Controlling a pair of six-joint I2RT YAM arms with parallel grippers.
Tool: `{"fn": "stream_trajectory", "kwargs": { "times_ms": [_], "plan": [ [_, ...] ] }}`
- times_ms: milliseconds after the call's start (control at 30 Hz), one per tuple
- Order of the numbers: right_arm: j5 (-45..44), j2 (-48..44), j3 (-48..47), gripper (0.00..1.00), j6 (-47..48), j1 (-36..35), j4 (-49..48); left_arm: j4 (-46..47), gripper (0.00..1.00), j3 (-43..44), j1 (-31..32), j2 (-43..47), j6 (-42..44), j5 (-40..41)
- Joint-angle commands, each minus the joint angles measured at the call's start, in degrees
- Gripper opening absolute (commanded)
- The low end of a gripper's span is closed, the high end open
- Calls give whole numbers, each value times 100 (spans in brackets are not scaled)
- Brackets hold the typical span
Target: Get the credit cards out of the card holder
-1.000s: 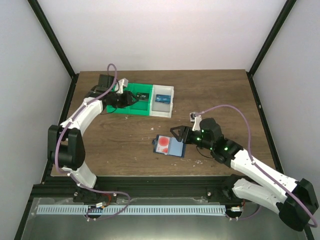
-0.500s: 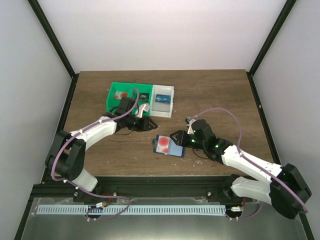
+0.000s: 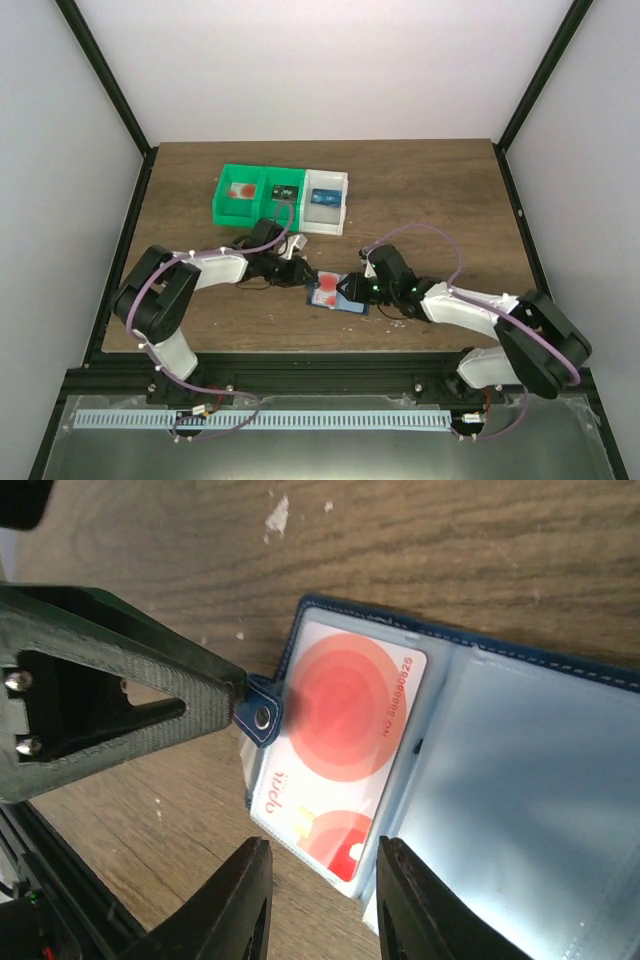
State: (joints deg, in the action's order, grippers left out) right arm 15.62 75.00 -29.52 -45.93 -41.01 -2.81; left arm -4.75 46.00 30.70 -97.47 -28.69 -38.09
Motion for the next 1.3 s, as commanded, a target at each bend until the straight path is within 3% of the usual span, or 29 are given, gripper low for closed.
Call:
{"fn": "stream_trajectory", "kwargs": {
  "times_ms": [0,233,400,633,767,1000,1267],
  "plan": [
    [222,461,-87,30,305,4,-275,387,28,-125,23,-201,-10,22],
    [222,1065,-112,26,533,176,-182,329,23,-275,24,-293,-31,3],
    [55,1017,-28,24,674,333,-94,407,21,-523,86,-85,-165,-34],
    [103,503,-177,23,785,375,192,652,22,-756,279,214,-545,-195],
    [263,184,-153,23,689,375,54,403,27,-548,276,428,-462,169],
    [481,418,-224,23,724,375,-194,419,28,-262,275,323,-400,189],
    [634,851,-356,22,769,376,-344,634,19,-336,279,-42,-365,111]
  ]
}}
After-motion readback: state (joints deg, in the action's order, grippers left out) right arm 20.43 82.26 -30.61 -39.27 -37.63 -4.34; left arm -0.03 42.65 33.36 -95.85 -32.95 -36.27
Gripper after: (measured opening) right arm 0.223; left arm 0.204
